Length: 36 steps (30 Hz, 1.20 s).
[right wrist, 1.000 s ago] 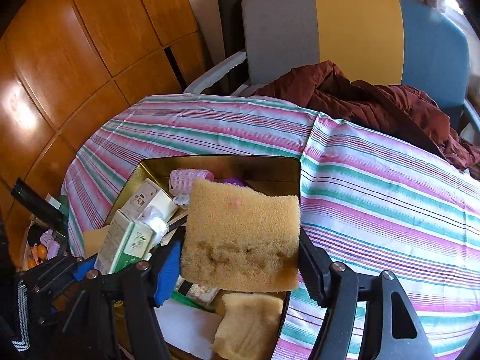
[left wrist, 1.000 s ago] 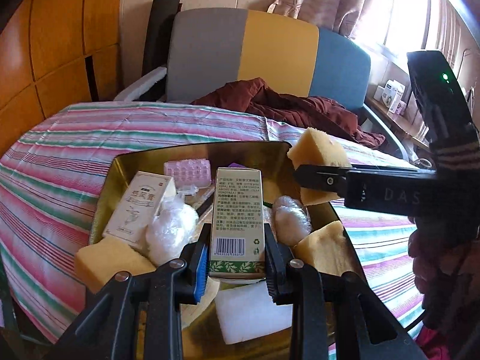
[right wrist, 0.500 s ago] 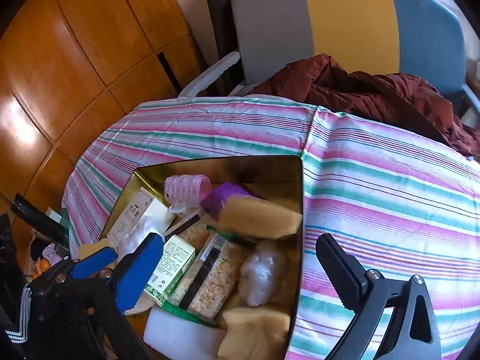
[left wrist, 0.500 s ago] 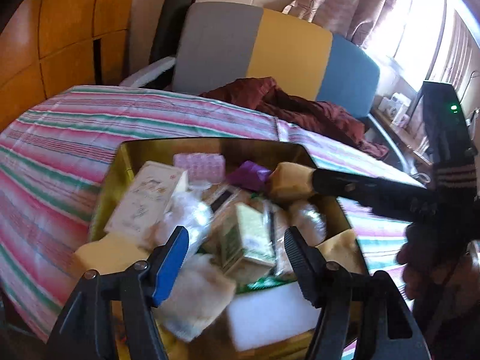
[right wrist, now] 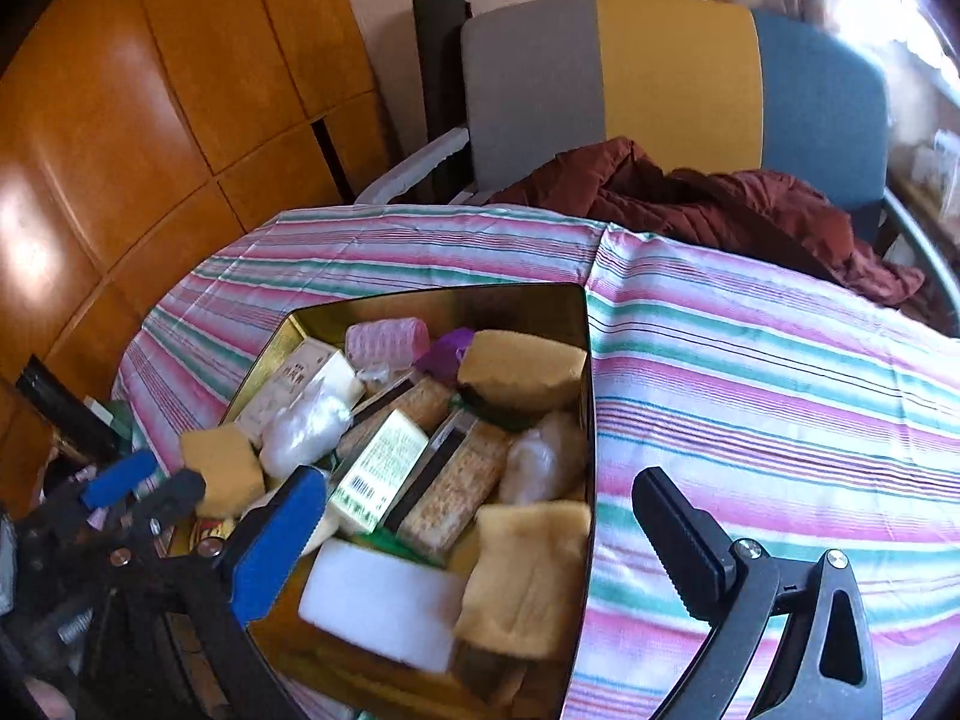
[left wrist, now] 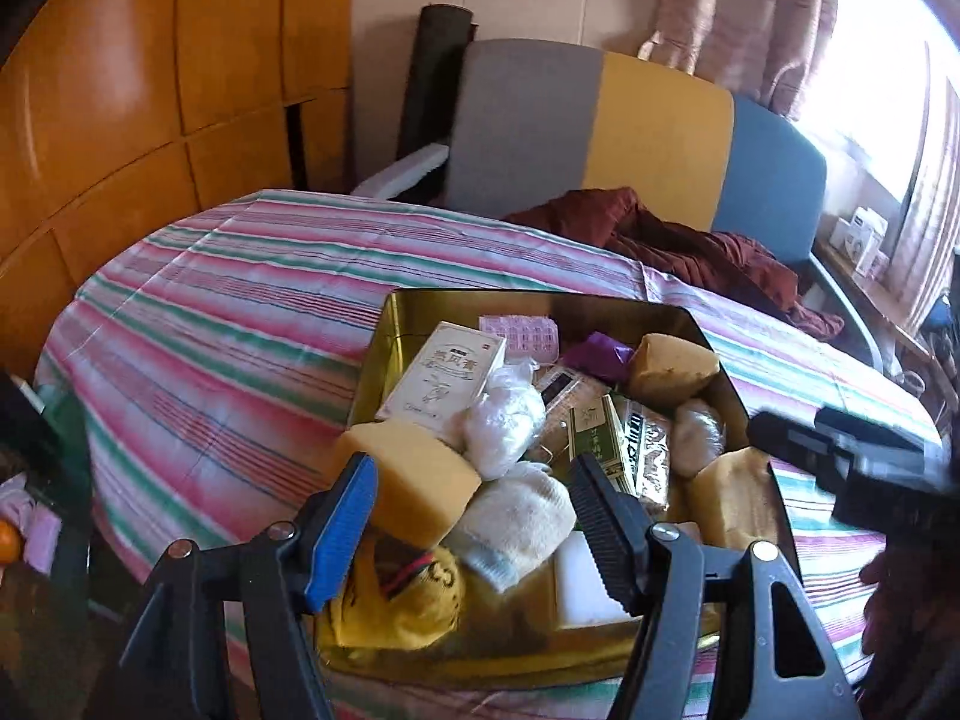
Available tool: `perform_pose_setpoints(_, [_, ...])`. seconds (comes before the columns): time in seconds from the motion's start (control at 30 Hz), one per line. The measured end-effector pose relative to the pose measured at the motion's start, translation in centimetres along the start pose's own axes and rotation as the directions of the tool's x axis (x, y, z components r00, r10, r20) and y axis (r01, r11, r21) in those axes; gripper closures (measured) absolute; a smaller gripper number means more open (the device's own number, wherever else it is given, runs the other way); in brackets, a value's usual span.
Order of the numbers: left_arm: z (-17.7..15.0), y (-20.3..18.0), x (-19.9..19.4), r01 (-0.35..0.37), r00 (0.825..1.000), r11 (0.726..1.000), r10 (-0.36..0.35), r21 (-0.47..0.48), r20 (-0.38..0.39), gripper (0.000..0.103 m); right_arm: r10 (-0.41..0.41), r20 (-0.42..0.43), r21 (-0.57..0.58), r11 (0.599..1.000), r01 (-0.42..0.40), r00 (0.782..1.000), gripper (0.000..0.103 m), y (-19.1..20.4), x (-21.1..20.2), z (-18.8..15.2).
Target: Organize objects
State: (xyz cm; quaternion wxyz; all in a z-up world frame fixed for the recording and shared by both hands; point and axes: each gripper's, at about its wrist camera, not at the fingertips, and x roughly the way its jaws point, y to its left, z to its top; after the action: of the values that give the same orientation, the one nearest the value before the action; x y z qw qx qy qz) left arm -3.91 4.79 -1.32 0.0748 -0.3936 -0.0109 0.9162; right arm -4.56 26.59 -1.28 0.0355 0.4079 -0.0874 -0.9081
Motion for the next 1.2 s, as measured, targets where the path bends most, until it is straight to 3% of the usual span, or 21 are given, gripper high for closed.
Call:
perform_pose_setpoints(0.2, [-0.4, -0.2, -2.3, -0.134, 0.99, 0.991, 0.134, -0.01, 0.041, 0.033, -0.032, 0.041, -0.04, 0.999, 0.034, 0.999, 0.0, 2.2, -2.0, -2.5])
perform_pose_setpoints(0.33, [-1.1, 0.1, -3.6, -0.085, 0.995, 0.996, 0.086, -0.023, 0.049, 0.033, -0.064, 0.074, -0.032, 0.997, 0.066, 0.995, 0.0, 3.0, -3.2, -4.2])
perform_pose_setpoints(0.47, [-1.8, -0.1, -4.4, -0.116, 0.99, 0.993, 0.117, -0.018, 0.076, 0.034, -0.081, 0.083, -0.016, 0.996, 0.083, 0.993, 0.0, 3.2, -4.0, -5.6])
perform_pose_setpoints(0.67, [-2.6, -0.1, -5.0, -0.045, 0.997, 0.999, 0.046, -0.018, 0.062, 0.034, -0.093, 0.079, -0.005, 0.996, 0.094, 0.993, 0.0, 3.1, -4.3, -6.1])
perform_pose_setpoints(1.2, [-3.1, -0.2, -5.2, -0.037, 0.997, 0.999, 0.038, -0.016, 0.064, 0.034, -0.104, 0.079, -0.034, 0.994, 0.107, 0.991, 0.0, 4.0, -4.3, -6.6])
